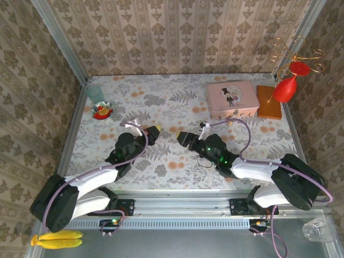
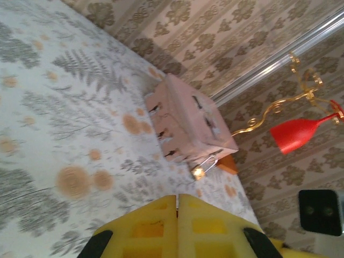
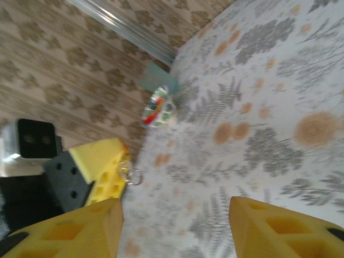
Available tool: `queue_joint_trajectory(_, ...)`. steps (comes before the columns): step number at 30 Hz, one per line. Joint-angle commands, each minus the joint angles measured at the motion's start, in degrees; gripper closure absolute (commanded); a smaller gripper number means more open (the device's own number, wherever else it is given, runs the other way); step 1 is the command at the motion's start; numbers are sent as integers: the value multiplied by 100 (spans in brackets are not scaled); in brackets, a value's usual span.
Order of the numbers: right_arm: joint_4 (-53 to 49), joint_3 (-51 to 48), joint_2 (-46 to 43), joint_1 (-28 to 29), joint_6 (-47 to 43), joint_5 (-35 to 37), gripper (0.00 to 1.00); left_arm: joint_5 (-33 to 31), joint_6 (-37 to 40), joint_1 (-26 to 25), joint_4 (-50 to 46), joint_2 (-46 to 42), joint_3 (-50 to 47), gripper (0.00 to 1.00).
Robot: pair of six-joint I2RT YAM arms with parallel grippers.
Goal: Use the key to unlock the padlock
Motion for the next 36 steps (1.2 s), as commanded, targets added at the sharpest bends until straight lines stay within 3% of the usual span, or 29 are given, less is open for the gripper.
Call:
queue_joint_trajectory(1,1139,-99,60,-141,753,-423,39,-529,-566,-316,568,283,296,100)
queue_joint_trajectory(7,1425,-166,166,-172,956,-663,37,-874,-586,-930,371,500,717,100)
queue_joint_trajectory(18,2202,-284,617,-523,1554,-1311,40,-936,-733,-1377,262,799,1253,100)
queue_joint_trajectory(29,2498,-457,364,-646,1585,-1541,45,-1272,-787,-1548,221,791,1163,100)
queue_joint_trajectory(36,2417,-560,70,-717,1534,-1502,53,-1106,-807,-1606,180,844,1243,100)
